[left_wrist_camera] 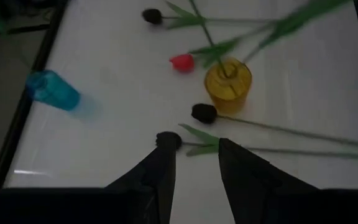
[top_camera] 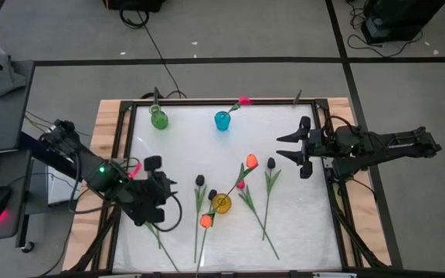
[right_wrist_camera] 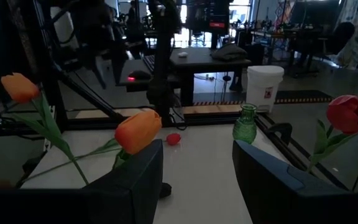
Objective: Sort flowers into vase by color
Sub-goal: Put the bottom pink flower into the blue vase
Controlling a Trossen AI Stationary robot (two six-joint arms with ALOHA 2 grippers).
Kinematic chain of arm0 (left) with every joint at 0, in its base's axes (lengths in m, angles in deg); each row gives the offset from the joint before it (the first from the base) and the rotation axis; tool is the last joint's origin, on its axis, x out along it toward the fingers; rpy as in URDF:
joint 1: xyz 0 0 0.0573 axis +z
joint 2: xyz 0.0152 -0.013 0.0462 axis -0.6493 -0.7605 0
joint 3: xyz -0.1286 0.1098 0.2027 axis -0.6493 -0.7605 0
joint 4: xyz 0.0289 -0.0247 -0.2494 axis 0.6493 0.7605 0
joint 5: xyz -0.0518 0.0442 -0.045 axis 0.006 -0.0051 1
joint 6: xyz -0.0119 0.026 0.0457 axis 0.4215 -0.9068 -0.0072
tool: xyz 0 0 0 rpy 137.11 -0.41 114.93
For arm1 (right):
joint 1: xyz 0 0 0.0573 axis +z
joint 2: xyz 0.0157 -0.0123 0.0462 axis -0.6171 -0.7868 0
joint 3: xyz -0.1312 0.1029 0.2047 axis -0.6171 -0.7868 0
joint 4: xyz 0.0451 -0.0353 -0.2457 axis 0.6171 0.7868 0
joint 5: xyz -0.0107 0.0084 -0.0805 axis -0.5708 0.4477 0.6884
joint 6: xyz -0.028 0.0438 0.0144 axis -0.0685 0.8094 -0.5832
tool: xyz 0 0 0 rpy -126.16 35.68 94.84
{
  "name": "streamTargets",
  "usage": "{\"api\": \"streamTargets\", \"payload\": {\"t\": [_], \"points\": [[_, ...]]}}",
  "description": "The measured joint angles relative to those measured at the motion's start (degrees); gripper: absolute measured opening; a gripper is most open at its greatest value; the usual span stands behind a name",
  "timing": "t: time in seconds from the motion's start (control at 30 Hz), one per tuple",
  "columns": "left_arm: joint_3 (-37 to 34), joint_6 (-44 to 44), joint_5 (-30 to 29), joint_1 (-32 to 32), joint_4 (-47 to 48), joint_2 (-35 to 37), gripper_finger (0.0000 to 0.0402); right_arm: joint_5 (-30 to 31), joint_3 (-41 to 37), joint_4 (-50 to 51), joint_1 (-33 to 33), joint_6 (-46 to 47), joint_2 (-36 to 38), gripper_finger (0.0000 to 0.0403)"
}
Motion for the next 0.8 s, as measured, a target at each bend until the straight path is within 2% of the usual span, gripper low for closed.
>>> {"api": "streamTargets", "payload": {"t": [0.2,0.37,0.47,0.63,0.8], "points": [[-0.09,-7.9,0.89,-0.01,-3.52,-4.8,0.0128,-0.01,0.0,-0.07,0.0,0.0,0.0,0.0203],[-0.09,-14.32,3.16,0.22,-12.74,-8.14,0.0128,-0.01,0.0,-0.15,0.0,0.01,0.0,0.0203],[-0.64,-18.15,6.97,1.04,-20.88,-10.95,0.0128,-0.01,0.0,-0.17,0.0,0.0,0.0,0.0203],[-11.6,-22.76,12.65,2.36,-45.37,-11.56,0.0128,0.0,0.0,-0.16,0.0,-0.01,0.0,0.0203],[-22.68,-19.21,14.3,3.98,-56.86,-10.25,0.0128,-0.01,0.0,-0.43,0.02,0.01,0.01,0.0203]]}}
